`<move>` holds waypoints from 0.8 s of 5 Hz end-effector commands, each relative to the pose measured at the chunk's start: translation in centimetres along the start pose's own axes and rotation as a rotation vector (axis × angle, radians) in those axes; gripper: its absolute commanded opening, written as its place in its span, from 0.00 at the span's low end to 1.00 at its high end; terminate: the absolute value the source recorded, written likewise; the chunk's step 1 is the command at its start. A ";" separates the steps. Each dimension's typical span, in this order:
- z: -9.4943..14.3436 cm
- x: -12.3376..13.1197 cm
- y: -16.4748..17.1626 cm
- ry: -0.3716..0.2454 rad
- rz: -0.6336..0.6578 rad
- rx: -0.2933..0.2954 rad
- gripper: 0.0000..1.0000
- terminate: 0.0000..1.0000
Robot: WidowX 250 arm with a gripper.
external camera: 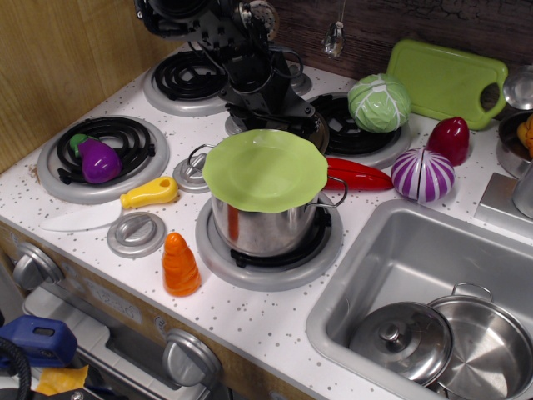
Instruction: Put lid on stove
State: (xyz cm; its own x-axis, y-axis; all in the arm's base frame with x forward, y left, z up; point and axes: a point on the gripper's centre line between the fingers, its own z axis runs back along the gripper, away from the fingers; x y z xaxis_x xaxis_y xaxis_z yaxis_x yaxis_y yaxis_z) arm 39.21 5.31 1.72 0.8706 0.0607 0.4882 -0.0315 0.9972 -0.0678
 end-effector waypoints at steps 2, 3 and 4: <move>0.6 1.9 0.1 -0.064 0.002 0.014 0.00 0.00; 1.6 2.3 0.2 -0.039 -0.009 0.013 0.00 0.00; 3.3 3.0 0.5 0.012 -0.029 0.031 0.00 0.00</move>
State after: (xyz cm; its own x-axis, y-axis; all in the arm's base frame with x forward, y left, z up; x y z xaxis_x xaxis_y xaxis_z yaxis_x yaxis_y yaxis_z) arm 38.87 6.14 3.45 0.9321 0.0027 0.3622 0.0054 0.9998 -0.0213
